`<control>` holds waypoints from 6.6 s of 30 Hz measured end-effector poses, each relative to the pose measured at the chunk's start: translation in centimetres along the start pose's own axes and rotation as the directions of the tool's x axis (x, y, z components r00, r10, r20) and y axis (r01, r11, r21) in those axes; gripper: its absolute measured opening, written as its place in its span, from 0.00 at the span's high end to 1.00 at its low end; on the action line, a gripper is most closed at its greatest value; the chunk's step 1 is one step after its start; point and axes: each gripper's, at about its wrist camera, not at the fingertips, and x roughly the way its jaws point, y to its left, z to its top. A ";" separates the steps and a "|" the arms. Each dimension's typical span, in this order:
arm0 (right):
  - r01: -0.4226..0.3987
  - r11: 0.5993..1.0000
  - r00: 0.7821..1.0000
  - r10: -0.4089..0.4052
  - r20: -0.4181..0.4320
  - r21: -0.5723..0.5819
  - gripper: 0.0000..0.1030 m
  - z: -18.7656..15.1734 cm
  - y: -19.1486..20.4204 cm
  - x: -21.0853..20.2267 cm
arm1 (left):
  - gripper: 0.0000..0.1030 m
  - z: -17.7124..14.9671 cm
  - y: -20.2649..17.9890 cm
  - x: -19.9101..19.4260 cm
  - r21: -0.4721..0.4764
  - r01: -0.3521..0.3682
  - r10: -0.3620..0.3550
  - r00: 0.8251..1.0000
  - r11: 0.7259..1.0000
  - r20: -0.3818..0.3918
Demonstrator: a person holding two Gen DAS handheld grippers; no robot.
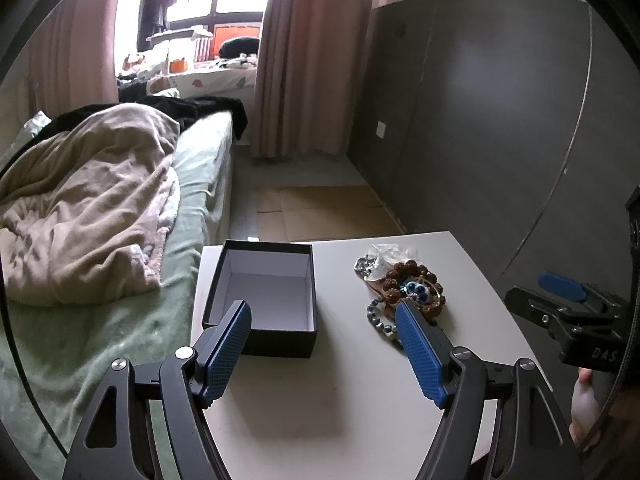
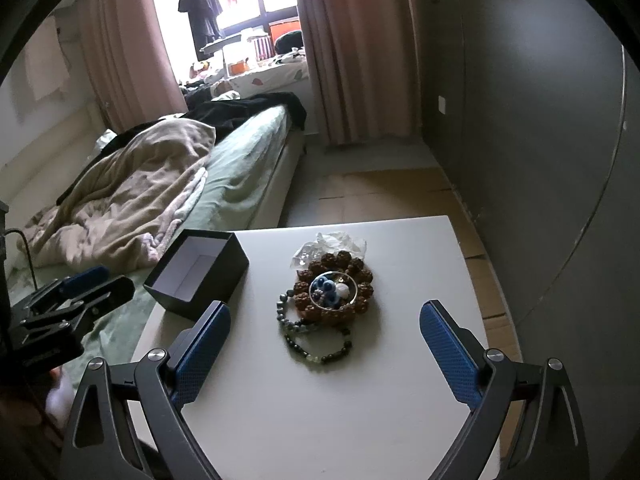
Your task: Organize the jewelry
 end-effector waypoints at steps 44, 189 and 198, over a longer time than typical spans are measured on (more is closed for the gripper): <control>0.022 1.000 1.000 -0.022 -0.011 0.009 0.06 0.5 -0.4 -0.2 | 0.27 -0.4 0.4 0.5 -0.001 -0.003 0.003 1.000 1.000 -0.015; -0.228 0.884 0.962 0.270 -0.048 0.407 0.81 1.9 -1.8 8.3 | 0.50 3.5 5.6 4.2 -0.172 0.032 -0.038 0.999 0.985 -0.028; -0.310 0.871 0.945 0.325 0.026 0.381 0.81 2.5 0.3 6.4 | 0.50 3.4 7.6 3.2 -0.196 0.011 -0.018 0.999 0.981 -0.033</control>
